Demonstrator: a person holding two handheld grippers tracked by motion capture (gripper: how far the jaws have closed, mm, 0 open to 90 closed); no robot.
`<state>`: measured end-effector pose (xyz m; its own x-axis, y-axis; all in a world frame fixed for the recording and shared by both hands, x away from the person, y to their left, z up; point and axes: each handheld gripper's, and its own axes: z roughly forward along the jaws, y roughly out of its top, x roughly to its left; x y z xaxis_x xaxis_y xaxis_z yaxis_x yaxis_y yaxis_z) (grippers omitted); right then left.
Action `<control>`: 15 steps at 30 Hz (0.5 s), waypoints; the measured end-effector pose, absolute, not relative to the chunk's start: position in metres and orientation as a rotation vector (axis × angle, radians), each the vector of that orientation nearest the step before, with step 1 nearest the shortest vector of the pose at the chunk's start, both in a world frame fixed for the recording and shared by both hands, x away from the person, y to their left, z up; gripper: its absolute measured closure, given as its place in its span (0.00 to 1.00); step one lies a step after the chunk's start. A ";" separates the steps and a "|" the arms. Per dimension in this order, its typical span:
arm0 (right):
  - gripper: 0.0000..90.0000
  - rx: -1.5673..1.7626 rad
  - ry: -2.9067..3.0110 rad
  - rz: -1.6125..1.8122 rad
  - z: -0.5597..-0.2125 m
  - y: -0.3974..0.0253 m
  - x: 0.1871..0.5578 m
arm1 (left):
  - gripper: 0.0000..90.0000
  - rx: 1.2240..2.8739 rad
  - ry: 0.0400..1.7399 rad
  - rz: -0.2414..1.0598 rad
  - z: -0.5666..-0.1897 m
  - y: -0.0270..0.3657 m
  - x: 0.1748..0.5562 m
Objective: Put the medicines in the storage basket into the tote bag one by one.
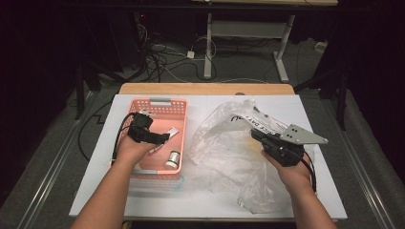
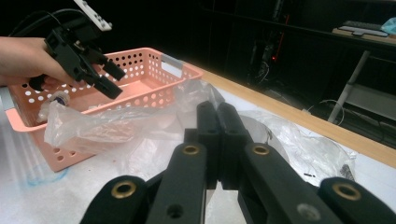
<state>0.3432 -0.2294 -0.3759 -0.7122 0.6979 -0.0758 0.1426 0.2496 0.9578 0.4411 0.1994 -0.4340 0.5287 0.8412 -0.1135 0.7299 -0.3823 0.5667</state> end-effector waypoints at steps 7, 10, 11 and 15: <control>1.00 0.769 2.031 1.477 -0.377 -0.231 0.344 | 0.19 2.298 1.324 0.179 -0.445 0.196 0.447; 1.00 0.780 2.033 1.481 -0.379 -0.230 0.345 | 0.27 2.325 1.326 0.166 -0.447 0.195 0.447; 1.00 0.783 2.037 1.478 -0.380 -0.230 0.345 | 0.30 2.334 1.325 0.164 -0.447 0.194 0.447; 1.00 0.783 2.040 1.477 -0.381 -0.230 0.346 | 0.41 2.359 1.318 0.156 -0.449 0.193 0.447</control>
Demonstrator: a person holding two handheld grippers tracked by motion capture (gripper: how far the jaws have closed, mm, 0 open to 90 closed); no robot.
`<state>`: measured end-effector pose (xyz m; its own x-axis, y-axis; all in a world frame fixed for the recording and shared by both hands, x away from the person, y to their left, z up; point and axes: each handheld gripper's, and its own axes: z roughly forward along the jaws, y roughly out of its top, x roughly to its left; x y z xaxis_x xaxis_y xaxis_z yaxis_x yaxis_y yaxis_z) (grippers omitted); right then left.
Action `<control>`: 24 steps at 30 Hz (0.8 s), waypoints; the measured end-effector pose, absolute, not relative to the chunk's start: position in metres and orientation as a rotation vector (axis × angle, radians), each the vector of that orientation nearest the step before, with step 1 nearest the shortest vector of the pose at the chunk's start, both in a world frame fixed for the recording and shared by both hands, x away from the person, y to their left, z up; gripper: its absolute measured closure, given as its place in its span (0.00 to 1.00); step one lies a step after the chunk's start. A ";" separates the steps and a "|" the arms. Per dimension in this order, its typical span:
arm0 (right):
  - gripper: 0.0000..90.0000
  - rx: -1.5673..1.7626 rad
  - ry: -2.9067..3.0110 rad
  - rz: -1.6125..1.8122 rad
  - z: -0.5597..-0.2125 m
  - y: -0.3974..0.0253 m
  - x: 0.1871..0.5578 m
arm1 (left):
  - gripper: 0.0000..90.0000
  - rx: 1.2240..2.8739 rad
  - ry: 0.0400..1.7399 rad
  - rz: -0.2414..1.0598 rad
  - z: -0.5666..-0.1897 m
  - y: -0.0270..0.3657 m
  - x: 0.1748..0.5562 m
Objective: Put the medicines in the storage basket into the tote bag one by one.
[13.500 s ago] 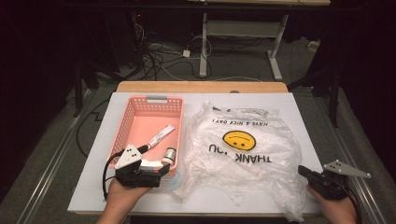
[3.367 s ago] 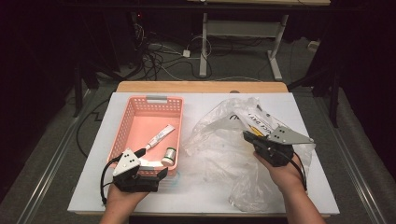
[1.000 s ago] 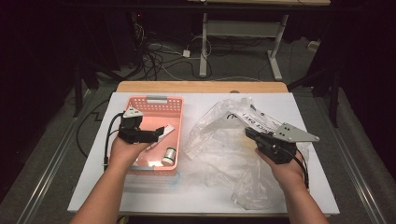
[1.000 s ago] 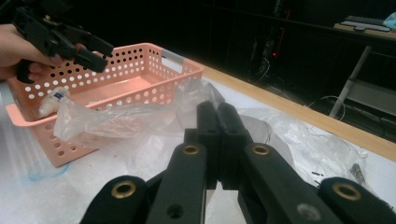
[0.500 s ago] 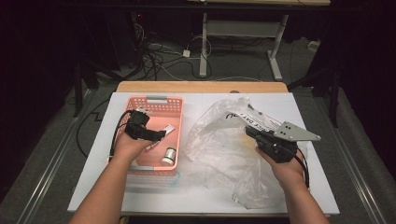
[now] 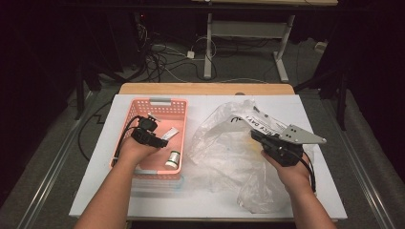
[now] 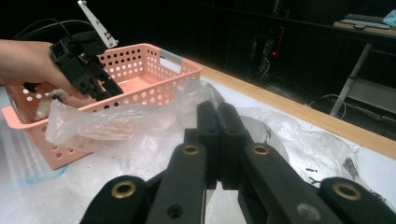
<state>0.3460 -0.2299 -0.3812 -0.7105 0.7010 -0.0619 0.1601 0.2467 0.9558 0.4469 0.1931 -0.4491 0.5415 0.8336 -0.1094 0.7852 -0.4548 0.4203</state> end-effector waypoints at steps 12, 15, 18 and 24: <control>1.00 0.779 2.045 1.481 -0.381 -0.229 0.345 | 0.53 2.434 1.310 0.183 -0.454 0.187 0.448; 1.00 0.778 2.045 1.482 -0.381 -0.229 0.345 | 0.62 2.447 1.273 0.187 -0.454 0.184 0.448; 1.00 0.780 2.045 1.482 -0.380 -0.228 0.344 | 0.73 2.442 1.265 0.187 -0.454 0.181 0.447; 1.00 0.770 2.041 1.483 -0.380 -0.228 0.344 | 0.74 2.429 1.272 0.184 -0.454 0.180 0.447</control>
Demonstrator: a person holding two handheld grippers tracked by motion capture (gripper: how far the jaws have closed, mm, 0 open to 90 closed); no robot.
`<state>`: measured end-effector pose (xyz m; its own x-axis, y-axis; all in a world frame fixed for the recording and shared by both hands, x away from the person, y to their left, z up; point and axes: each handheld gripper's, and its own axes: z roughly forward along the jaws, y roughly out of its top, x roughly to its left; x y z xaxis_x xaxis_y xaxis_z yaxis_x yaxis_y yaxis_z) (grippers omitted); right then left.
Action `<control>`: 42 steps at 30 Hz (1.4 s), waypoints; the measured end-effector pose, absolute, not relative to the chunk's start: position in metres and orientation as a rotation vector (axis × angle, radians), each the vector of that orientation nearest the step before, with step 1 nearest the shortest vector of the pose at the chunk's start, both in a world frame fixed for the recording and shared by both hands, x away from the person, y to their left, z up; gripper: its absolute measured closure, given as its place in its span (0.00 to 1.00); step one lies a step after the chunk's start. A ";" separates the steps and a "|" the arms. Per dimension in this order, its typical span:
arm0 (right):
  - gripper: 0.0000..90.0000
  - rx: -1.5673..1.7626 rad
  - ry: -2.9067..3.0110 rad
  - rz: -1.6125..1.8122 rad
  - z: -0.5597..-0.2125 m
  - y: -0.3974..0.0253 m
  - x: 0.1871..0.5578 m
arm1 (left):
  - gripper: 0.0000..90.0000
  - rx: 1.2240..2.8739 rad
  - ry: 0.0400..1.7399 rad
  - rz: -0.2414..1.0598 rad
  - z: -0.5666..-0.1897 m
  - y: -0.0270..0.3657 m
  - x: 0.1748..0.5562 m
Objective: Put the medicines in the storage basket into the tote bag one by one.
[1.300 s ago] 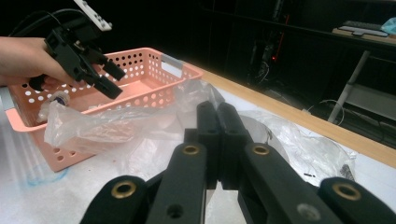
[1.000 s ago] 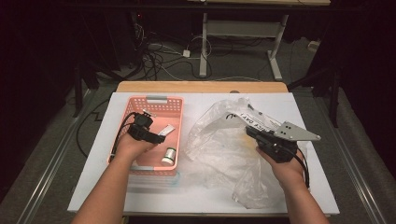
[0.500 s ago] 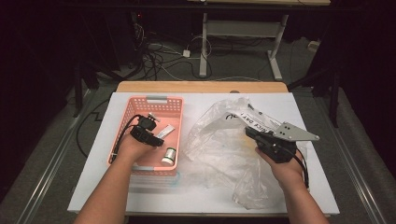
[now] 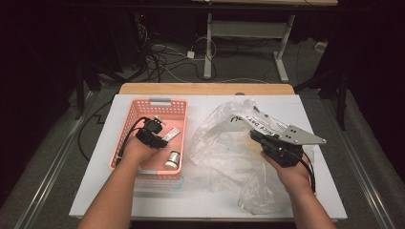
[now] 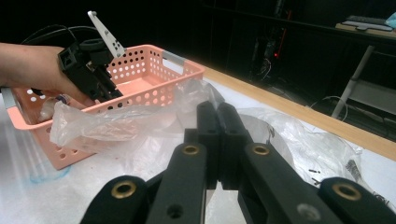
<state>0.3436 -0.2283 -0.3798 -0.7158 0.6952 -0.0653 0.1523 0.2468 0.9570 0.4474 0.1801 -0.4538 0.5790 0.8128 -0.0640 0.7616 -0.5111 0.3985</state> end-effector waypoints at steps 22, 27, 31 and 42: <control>1.00 0.775 2.035 1.490 -0.378 -0.230 0.342 | 0.75 2.360 1.250 0.265 -0.430 0.187 0.434; 1.00 0.770 2.031 1.487 -0.377 -0.230 0.342 | 0.75 2.310 1.226 0.285 -0.421 0.188 0.424; 1.00 0.772 2.028 1.490 -0.376 -0.231 0.341 | 0.75 2.269 1.219 0.293 -0.417 0.191 0.415; 1.00 0.771 2.024 1.497 -0.375 -0.232 0.341 | 0.75 2.180 1.172 0.343 -0.402 0.195 0.387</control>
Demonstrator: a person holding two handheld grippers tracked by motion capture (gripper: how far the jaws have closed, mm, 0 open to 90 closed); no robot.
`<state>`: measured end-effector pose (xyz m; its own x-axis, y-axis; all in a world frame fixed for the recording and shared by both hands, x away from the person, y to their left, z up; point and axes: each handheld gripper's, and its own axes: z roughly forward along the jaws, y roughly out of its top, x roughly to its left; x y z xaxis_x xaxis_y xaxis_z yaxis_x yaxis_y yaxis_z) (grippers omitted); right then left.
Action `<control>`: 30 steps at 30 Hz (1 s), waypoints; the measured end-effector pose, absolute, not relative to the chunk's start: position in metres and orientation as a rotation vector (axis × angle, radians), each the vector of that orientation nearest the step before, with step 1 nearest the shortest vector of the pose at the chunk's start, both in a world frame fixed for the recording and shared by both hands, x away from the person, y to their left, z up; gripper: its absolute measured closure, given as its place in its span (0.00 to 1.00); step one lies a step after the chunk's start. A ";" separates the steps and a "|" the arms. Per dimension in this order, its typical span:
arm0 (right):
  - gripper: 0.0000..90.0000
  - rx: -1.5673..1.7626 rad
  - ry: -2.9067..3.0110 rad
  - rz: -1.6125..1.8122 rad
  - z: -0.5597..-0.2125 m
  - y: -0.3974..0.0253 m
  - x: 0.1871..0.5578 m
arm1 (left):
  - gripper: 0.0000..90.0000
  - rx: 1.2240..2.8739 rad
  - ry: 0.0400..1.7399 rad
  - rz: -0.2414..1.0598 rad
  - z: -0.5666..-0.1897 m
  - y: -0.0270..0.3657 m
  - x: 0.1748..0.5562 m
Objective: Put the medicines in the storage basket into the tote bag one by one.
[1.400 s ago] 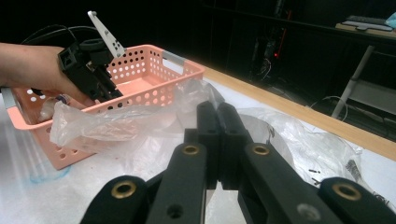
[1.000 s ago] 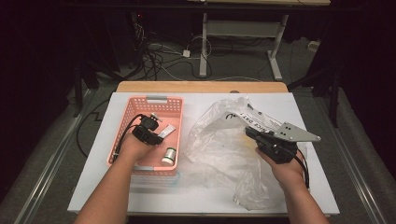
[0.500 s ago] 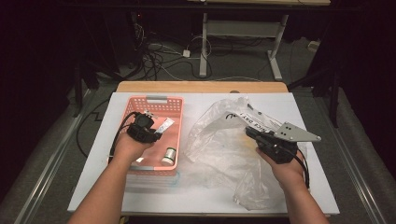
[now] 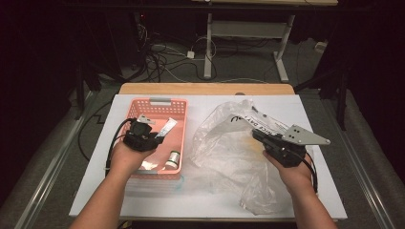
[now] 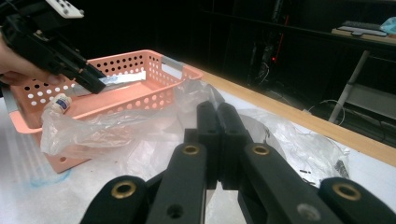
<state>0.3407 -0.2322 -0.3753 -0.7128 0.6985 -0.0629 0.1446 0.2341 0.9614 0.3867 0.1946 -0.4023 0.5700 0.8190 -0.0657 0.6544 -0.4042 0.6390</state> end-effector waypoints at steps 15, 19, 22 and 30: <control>1.00 0.781 2.024 1.486 -0.378 -0.234 0.342 | 0.75 2.094 1.108 0.397 -0.406 0.198 0.348; 1.00 0.781 2.027 1.481 -0.378 -0.234 0.342 | 0.75 2.057 1.105 0.404 -0.411 0.200 0.341; 1.00 0.780 2.028 1.485 -0.379 -0.233 0.342 | 0.75 2.036 1.106 0.402 -0.416 0.201 0.337; 1.00 0.778 2.030 1.480 -0.379 -0.232 0.341 | 0.75 2.006 1.075 0.437 -0.418 0.198 0.327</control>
